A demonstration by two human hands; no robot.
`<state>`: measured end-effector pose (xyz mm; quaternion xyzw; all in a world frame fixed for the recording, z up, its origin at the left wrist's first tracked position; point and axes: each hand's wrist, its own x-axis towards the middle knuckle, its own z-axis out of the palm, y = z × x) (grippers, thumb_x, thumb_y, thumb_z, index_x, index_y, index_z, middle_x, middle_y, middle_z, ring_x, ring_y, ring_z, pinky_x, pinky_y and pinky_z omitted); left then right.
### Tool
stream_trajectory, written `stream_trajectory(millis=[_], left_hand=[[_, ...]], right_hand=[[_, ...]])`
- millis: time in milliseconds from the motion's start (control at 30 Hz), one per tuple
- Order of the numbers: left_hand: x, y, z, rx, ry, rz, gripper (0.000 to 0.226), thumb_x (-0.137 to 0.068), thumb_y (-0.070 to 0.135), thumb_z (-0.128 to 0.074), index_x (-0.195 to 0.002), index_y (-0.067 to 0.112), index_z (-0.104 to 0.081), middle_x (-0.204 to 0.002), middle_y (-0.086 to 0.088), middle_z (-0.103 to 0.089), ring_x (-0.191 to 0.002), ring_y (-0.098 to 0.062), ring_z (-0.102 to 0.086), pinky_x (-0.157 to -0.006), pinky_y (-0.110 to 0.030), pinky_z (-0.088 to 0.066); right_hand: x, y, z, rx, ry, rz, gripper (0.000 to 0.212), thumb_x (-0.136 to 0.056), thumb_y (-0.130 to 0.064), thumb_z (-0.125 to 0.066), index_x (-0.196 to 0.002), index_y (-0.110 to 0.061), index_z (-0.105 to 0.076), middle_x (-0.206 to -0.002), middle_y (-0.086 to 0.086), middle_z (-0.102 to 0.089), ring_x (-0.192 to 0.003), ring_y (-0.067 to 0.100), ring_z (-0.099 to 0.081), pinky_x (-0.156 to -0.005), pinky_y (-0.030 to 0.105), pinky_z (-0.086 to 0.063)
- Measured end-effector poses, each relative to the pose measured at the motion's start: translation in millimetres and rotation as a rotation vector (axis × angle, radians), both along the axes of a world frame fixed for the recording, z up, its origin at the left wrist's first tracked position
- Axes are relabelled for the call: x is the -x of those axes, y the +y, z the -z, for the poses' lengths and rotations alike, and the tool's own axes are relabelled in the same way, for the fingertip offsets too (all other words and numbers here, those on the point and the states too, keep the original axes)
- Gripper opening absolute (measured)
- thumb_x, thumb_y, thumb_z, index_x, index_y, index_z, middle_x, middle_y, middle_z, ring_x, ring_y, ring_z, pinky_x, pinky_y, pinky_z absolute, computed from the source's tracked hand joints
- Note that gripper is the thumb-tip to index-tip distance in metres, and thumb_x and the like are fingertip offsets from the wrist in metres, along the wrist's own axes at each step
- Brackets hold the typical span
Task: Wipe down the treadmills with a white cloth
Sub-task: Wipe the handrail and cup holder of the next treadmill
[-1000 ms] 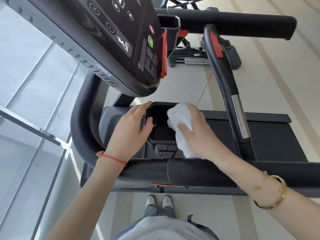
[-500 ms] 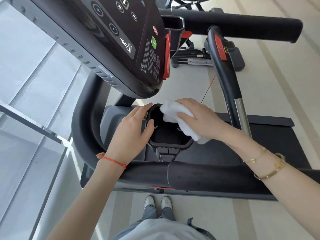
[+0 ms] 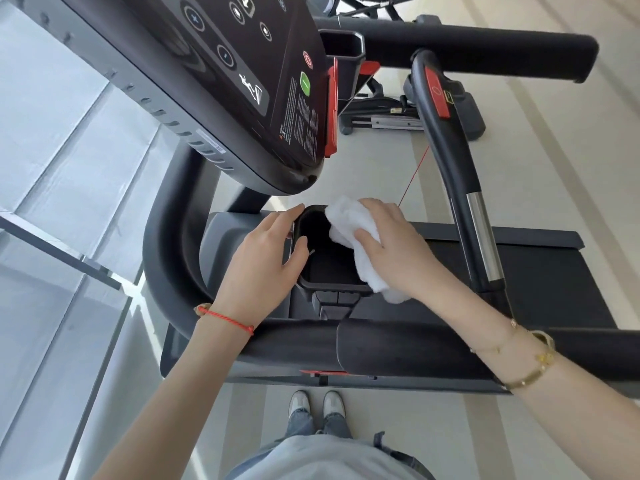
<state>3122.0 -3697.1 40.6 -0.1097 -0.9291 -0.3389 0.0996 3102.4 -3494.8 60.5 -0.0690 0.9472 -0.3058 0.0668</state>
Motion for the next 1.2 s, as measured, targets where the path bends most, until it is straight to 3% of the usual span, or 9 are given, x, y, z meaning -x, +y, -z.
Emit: stream_trajectory(millis=[167, 233, 367, 500, 767, 867, 1067, 1133, 1200], left_hand=[[0, 0, 0, 0.005, 0.001, 0.007, 0.047, -0.096, 0.025, -0.053, -0.142, 0.018, -0.047, -0.12, 0.002, -0.062, -0.102, -0.01, -0.056, -0.085, -0.01, -0.035], [0, 0, 0, 0.0, -0.008, 0.008, 0.047, -0.096, 0.025, -0.053, -0.143, 0.018, -0.047, -0.12, 0.002, -0.062, -0.103, -0.011, -0.056, -0.086, -0.01, -0.036], [0, -1, 1, 0.009, -0.01, 0.009, 0.047, -0.096, 0.024, -0.053, -0.143, 0.016, -0.047, -0.121, 0.001, -0.061, -0.103, -0.012, -0.055, -0.086, -0.012, -0.037], [0, -1, 1, 0.007, -0.01, 0.009, 0.047, -0.096, 0.023, -0.054, -0.142, 0.016, -0.048, -0.118, 0.002, -0.062, -0.1, -0.011, -0.055, -0.085, -0.015, -0.038], [4, -3, 4, -0.032, 0.04, 0.013, 0.037, -0.101, 0.017, -0.044, -0.137, 0.011, -0.054, -0.116, -0.001, -0.065, -0.099, -0.015, -0.06, -0.089, 0.001, -0.029], [4, -3, 2, -0.026, 0.036, 0.006, 0.037, -0.102, 0.016, -0.042, -0.136, 0.01, -0.056, -0.118, -0.003, -0.066, -0.1, -0.02, -0.062, -0.087, 0.007, -0.022], [3, -4, 0, -0.065, 0.008, 0.006, 0.036, -0.101, 0.012, -0.046, -0.134, 0.012, -0.058, -0.113, -0.002, -0.067, -0.089, -0.008, -0.054, -0.084, 0.005, -0.027], [4, -6, 0, -0.088, 0.005, -0.007, 0.035, -0.101, 0.012, -0.045, -0.133, 0.011, -0.059, -0.113, -0.004, -0.067, -0.089, -0.005, -0.051, -0.083, 0.004, -0.028], [4, -7, 0, -0.087, 0.011, -0.024, 0.034, -0.1, 0.013, -0.046, -0.132, 0.012, -0.06, -0.115, -0.004, -0.068, -0.091, -0.009, -0.056, -0.083, 0.004, -0.029]], right_hand=[[-43, -6, 5, 0.154, -0.108, 0.165, 0.059, -0.102, -0.025, -0.039, -0.153, -0.027, -0.007, -0.152, -0.001, -0.021, -0.084, 0.007, -0.039, -0.063, 0.005, -0.036], [-37, -8, 1, 0.108, -0.096, 0.165, 0.058, -0.102, -0.024, -0.04, -0.152, -0.022, -0.01, -0.151, 0.003, -0.023, -0.085, 0.006, -0.042, -0.061, 0.012, -0.035], [4, -6, -5, -0.005, -0.092, 0.09, 0.05, -0.103, -0.027, -0.042, -0.149, -0.015, -0.025, -0.147, 0.008, -0.035, -0.119, 0.023, -0.046, -0.08, 0.018, -0.027], [14, -2, -6, 0.04, -0.086, 0.026, 0.044, -0.102, -0.027, -0.045, -0.145, -0.018, -0.036, -0.141, 0.006, -0.045, -0.124, 0.024, -0.046, -0.088, 0.025, -0.03], [-39, 26, -23, 0.098, 0.029, -0.206, 0.05, -0.1, -0.038, -0.043, -0.148, -0.027, -0.034, -0.156, -0.017, -0.023, -0.142, -0.003, -0.02, -0.107, 0.002, -0.012], [-51, 28, -29, -0.02, 0.014, -0.373, 0.049, -0.1, -0.04, -0.041, -0.146, -0.026, -0.035, -0.156, -0.016, -0.025, -0.143, -0.008, -0.009, -0.114, 0.015, -0.014], [-43, -14, -30, -0.227, -0.027, -0.556, 0.041, -0.101, -0.048, -0.037, -0.122, -0.014, -0.047, -0.117, -0.002, -0.055, -0.105, 0.017, -0.052, -0.091, 0.023, -0.034], [-43, -20, -29, -0.256, -0.05, -0.547, 0.042, -0.101, -0.051, -0.033, -0.119, -0.015, -0.046, -0.109, -0.002, -0.055, -0.092, 0.019, -0.058, -0.087, 0.037, -0.043], [-47, -11, -29, -0.256, 0.012, -0.557, 0.041, -0.102, -0.047, -0.035, -0.122, -0.014, -0.049, -0.11, -0.002, -0.058, -0.096, 0.018, -0.058, -0.089, 0.03, -0.041]])
